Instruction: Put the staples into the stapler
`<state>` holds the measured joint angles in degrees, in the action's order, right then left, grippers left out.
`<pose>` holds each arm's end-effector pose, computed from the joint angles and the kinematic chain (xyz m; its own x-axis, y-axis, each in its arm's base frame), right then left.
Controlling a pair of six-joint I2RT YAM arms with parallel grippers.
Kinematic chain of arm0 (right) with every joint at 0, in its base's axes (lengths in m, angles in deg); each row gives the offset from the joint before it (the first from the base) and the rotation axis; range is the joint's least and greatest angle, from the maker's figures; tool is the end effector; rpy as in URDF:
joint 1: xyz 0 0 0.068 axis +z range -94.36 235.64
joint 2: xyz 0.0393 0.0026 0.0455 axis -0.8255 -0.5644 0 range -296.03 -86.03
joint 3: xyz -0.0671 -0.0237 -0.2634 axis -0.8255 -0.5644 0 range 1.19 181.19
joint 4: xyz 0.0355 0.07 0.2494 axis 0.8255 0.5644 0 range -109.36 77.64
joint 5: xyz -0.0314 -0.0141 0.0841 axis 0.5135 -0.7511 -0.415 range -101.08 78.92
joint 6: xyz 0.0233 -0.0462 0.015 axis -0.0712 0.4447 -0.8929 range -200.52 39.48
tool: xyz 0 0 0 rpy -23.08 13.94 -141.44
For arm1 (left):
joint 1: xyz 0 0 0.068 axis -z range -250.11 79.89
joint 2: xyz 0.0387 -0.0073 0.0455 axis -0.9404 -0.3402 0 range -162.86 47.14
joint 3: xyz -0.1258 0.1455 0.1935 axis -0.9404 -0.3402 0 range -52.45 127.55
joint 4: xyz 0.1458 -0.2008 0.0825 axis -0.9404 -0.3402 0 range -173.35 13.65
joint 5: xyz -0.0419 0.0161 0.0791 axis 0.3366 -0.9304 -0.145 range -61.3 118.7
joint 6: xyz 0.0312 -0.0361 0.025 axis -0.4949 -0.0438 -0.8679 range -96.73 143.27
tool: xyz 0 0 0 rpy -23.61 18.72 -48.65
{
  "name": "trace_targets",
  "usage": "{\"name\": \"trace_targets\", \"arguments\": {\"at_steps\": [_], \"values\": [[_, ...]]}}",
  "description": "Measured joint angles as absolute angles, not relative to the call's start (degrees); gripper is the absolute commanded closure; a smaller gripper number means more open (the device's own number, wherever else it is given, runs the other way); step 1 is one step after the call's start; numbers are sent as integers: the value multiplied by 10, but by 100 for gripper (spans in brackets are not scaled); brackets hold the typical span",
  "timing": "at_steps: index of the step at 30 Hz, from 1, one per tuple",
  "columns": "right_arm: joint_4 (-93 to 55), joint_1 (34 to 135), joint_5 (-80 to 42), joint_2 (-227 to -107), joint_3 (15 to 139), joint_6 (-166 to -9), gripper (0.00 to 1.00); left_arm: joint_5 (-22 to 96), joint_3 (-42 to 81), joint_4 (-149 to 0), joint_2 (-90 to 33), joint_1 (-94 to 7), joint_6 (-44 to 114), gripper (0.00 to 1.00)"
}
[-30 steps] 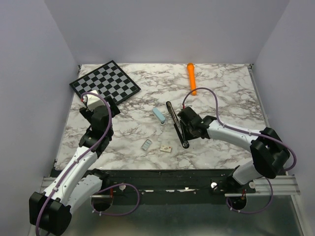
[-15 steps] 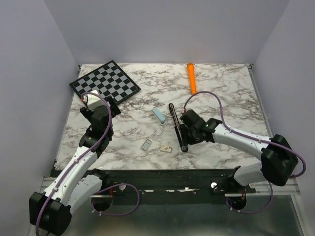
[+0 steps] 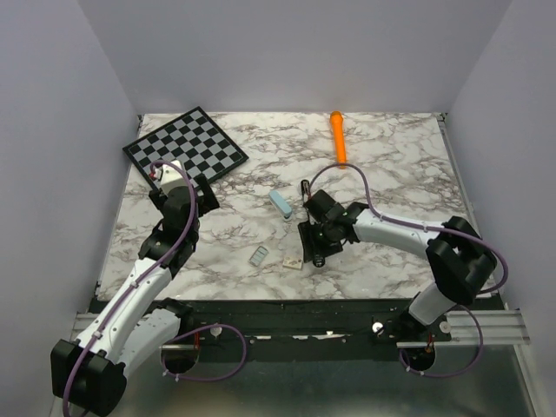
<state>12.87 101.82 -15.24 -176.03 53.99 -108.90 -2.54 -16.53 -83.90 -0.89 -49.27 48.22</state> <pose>0.1989 0.2111 0.1747 -0.9208 -0.2749 -0.2768 -0.3406 0.9125 0.2266 0.1878 -0.0518 0.2821 -0.2208 -0.3018 -0.9274 -0.2708 0.9325 -0.2390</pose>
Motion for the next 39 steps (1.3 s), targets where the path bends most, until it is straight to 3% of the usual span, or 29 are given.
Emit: {"name": "trace_targets", "arguments": {"at_steps": [9, 10, 12, 14, 22, 27, 34, 39], "values": [[81, 1004, -156, -1802, 663, -1064, 34, 66, -132, -902, -15, -493, 489, 1], [80, 994, -152, -1797, 666, -1061, 26, 77, -128, -907, -18, -493, 491, 2], [79, 970, -135, -1788, 671, -1057, 23, 110, -123, -916, -28, -488, 495, 2], [77, 946, -106, -1784, 685, -1049, 0, 134, -120, -923, -40, -474, 499, 2], [51, 856, -79, -1793, 742, -1018, 1, 186, -107, -925, -118, -323, 513, 2], [47, 761, -108, -1833, 745, -1051, 7, 194, -105, -914, -167, -264, 509, 2], [57, 724, -162, -1930, 797, -1107, 18, 203, -76, -888, -253, -214, 483, 10], [61, 723, -188, -1980, 836, -1130, 20, 212, -61, -868, -315, -207, 473, 21]]}}
